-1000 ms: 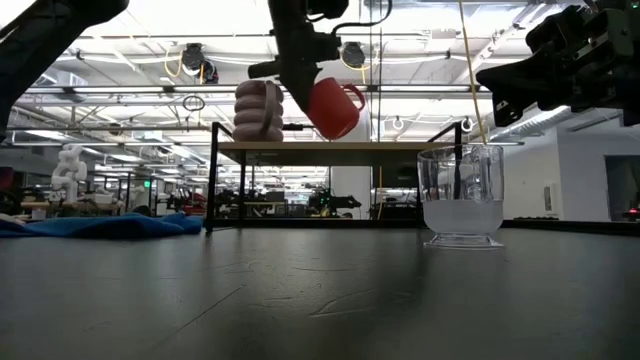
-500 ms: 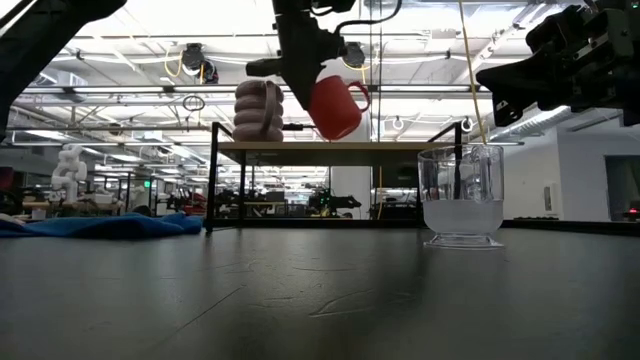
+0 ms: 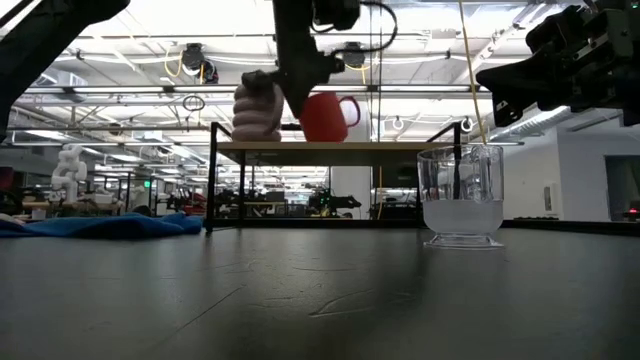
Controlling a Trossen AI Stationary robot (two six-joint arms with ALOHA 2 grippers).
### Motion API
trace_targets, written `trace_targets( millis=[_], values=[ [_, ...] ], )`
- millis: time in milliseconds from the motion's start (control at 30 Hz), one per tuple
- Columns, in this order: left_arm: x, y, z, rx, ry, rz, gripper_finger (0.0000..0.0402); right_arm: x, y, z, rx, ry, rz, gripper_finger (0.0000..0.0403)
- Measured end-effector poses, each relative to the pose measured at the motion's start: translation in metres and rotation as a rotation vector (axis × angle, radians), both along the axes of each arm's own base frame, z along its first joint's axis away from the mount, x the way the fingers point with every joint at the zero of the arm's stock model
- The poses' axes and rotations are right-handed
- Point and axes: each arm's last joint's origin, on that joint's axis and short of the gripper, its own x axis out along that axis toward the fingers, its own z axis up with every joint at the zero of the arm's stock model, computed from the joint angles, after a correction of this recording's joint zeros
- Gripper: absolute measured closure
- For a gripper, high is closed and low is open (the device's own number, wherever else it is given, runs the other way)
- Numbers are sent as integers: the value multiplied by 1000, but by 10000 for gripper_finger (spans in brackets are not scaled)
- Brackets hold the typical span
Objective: Stack small to large cups/mugs on shelf
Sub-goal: Put the red mug on the shelf
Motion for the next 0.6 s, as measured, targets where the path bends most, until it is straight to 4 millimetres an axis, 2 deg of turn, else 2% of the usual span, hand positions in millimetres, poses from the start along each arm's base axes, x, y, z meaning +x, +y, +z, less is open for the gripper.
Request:
trace_targets(
  millis=[300, 600],
  values=[
    [-2, 6, -5, 3, 21, 12, 396, 1, 0, -1, -17, 5, -1, 403],
    [8, 1, -4, 15, 3, -88, 396, 1, 0, -1, -17, 6, -1, 403]
  ],
)
